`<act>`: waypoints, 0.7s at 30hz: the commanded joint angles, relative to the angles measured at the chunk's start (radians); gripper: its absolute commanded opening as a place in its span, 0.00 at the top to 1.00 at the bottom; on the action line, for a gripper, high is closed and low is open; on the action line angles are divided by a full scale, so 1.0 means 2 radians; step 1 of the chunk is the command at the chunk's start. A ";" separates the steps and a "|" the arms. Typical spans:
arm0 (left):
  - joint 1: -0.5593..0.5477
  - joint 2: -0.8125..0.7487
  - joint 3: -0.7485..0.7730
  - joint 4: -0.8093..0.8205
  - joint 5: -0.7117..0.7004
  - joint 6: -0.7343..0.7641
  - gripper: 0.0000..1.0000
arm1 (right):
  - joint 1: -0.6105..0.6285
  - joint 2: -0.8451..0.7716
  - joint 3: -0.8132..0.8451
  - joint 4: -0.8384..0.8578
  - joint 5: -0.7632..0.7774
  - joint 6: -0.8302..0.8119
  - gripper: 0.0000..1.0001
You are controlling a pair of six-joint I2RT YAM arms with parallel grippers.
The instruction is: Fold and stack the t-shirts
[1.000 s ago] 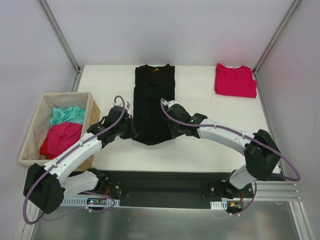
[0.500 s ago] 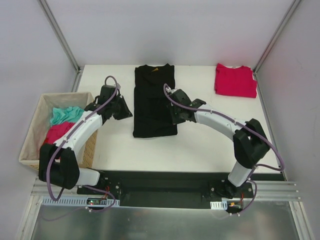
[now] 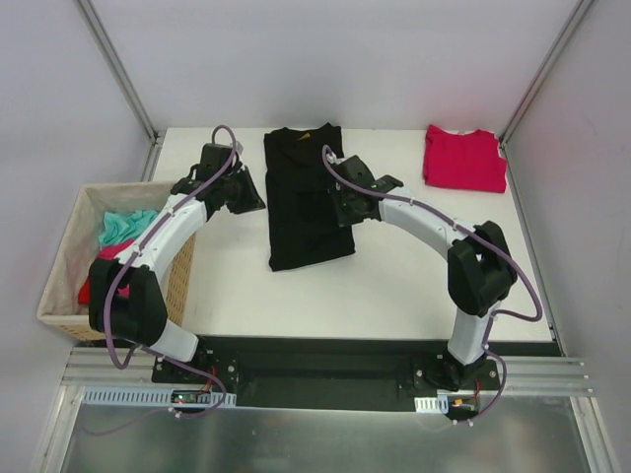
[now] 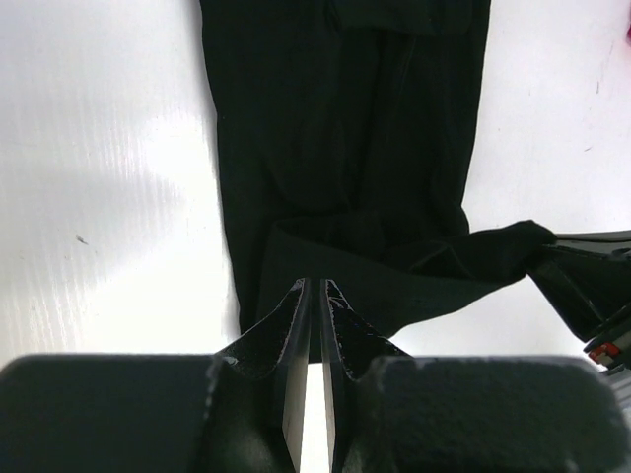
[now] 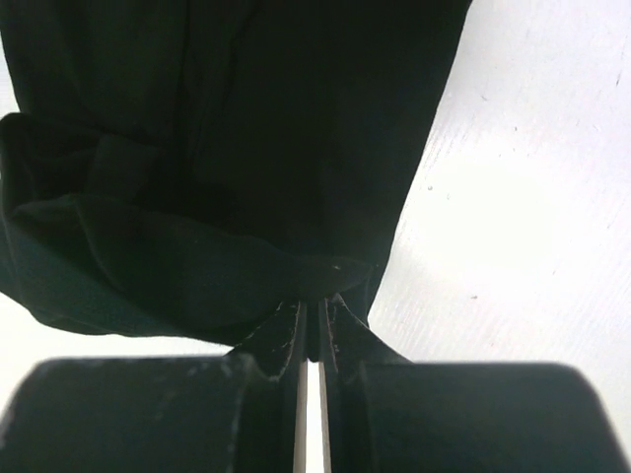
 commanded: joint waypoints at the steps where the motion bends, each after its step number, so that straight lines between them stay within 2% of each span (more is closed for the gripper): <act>1: 0.000 0.006 0.012 -0.006 0.009 0.015 0.92 | -0.004 0.006 0.040 -0.018 -0.002 -0.012 0.99; 5: 0.000 0.014 0.015 -0.008 0.008 0.016 0.93 | -0.004 0.016 0.063 -0.029 -0.001 -0.012 0.99; 7: 0.000 0.025 0.023 -0.008 0.008 0.017 1.00 | -0.006 0.021 0.079 -0.035 0.003 -0.025 0.99; 13: 0.000 0.079 0.067 -0.027 0.012 0.024 1.00 | -0.016 0.041 0.114 -0.044 0.002 -0.031 0.99; 21: 0.001 0.103 0.098 -0.037 -0.002 0.027 1.00 | -0.039 0.083 0.165 -0.061 -0.012 -0.034 0.99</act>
